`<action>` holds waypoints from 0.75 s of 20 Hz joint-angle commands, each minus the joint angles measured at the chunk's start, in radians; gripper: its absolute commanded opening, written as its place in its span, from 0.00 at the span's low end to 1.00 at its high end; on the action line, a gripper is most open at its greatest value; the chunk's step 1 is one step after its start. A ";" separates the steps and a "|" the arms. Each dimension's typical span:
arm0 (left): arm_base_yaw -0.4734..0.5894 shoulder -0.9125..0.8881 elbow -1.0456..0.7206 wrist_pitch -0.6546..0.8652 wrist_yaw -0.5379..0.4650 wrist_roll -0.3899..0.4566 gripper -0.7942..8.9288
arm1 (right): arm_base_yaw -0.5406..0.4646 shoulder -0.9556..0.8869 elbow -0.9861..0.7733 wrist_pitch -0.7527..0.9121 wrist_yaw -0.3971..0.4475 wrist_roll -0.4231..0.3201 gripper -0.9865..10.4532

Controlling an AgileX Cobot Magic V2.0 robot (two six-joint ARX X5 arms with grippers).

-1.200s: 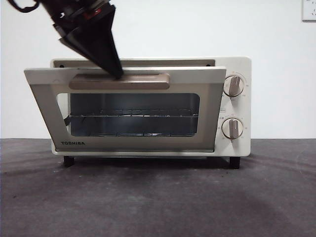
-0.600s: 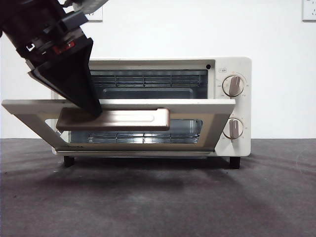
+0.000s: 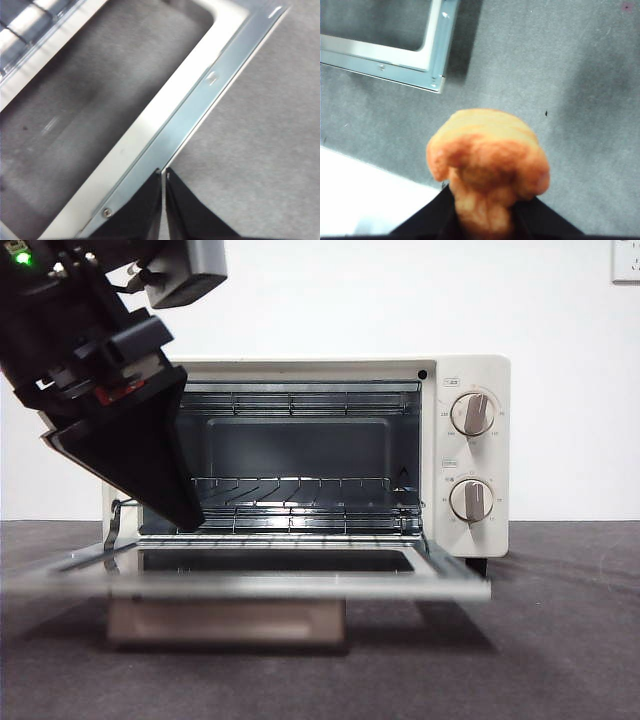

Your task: The left arm flap open the oven, the right arm pick bread and place it into oven, the left arm flap close the oven

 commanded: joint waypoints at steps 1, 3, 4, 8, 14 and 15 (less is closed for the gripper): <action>-0.027 0.010 0.004 0.012 0.002 -0.028 0.10 | 0.006 0.005 0.014 0.010 -0.004 0.005 0.14; -0.046 -0.021 0.004 0.011 0.004 -0.063 0.10 | 0.007 0.005 0.014 0.021 -0.015 0.008 0.14; -0.056 -0.057 0.004 0.006 0.009 -0.088 0.10 | 0.010 0.006 0.014 0.044 -0.045 0.012 0.14; -0.068 -0.247 0.005 -0.043 0.014 -0.177 0.10 | 0.072 0.026 0.014 0.216 -0.174 0.091 0.14; -0.067 -0.521 0.005 -0.223 0.013 -0.264 0.10 | 0.273 0.191 0.014 0.530 -0.179 0.269 0.14; -0.067 -0.557 0.005 -0.245 0.013 -0.264 0.10 | 0.300 0.227 0.014 0.589 -0.175 0.302 0.14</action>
